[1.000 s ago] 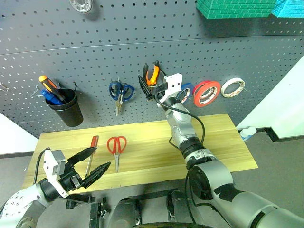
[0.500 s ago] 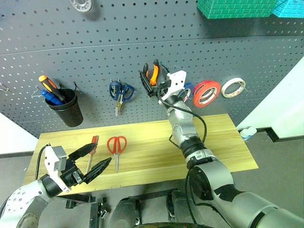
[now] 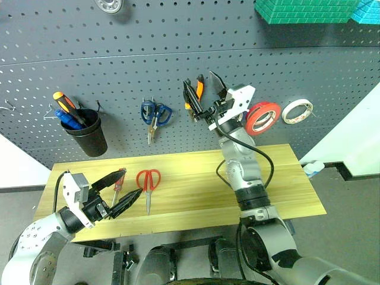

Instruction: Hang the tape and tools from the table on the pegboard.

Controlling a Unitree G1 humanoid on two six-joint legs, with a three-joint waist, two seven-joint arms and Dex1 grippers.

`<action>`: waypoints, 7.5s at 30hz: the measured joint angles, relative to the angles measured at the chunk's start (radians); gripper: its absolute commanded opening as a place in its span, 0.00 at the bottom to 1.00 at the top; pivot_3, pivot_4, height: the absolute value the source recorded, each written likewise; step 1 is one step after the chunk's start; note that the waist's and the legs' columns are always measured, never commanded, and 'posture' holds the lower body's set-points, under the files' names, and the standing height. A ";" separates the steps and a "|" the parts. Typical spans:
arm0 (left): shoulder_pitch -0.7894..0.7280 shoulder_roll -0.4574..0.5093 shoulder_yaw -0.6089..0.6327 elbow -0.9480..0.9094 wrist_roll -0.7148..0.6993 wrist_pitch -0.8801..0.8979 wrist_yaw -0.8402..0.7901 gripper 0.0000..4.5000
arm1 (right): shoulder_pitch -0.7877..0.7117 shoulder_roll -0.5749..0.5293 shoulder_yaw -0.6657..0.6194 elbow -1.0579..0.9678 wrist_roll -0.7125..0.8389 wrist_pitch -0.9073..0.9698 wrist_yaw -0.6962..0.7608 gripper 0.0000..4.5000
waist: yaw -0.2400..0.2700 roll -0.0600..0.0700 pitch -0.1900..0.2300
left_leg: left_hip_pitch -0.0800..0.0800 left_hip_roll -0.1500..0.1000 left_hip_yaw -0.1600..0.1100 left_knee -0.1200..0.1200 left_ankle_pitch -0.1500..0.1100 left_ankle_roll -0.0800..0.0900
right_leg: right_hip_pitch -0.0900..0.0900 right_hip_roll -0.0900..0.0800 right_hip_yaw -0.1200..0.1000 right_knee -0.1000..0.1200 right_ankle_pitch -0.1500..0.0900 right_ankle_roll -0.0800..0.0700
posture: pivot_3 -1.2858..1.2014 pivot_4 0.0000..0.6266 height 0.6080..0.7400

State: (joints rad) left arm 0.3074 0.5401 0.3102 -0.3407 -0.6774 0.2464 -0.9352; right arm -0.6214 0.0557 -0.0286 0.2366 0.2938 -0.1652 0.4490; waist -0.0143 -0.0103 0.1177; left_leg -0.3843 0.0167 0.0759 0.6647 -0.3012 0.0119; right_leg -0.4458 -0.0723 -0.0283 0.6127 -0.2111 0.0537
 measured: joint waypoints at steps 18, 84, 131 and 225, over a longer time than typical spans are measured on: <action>-0.273 -0.079 -0.122 0.253 0.059 -0.012 -0.007 1.00 | 0.492 -0.513 -0.023 -0.290 0.239 0.435 0.458 1.00 | -0.025 -0.006 -0.026 | 0.010 0.001 0.001 0.003 0.000 0.001 | 0.010 0.008 0.001 0.000 0.002 0.005 | 0.48 0.00 1.00; -0.387 -0.297 -0.269 0.272 0.501 0.626 0.821 1.00 | 0.764 -0.721 -0.184 -0.518 0.402 0.526 0.731 1.00 | 0.000 -0.018 0.096 | 0.008 -0.002 0.000 0.003 0.000 0.001 | 0.009 -0.005 0.001 0.000 -0.002 0.003 | 0.47 0.39 1.00; -0.521 -0.371 -0.258 0.358 0.577 0.785 0.854 0.06 | 0.723 -0.707 -0.182 -0.344 0.352 0.369 0.813 1.00 | -0.004 -0.016 0.106 | 0.007 -0.002 0.000 0.002 0.000 0.000 | 0.008 -0.006 -0.001 -0.001 -0.003 0.005 | 0.46 0.37 1.00; -0.203 -0.017 -0.303 0.240 0.967 -0.566 0.701 0.06 | 0.575 -0.599 -0.342 -0.143 0.612 0.494 0.961 1.00 | -0.019 -0.003 -0.004 | 0.012 -0.002 0.003 0.005 0.000 0.000 | 0.013 -0.005 -0.002 0.002 0.001 0.008 | 0.47 0.11 1.00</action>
State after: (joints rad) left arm 0.1039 0.5234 0.0069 -0.1011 0.2891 -0.3194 -0.2341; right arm -0.0462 -0.5431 -0.3706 0.0934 0.9063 0.3292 1.4099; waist -0.0337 -0.0128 0.1136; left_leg -0.3725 0.0143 0.0791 0.6702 -0.3013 0.0123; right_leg -0.4327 -0.0773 -0.0304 0.6150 -0.2100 0.0618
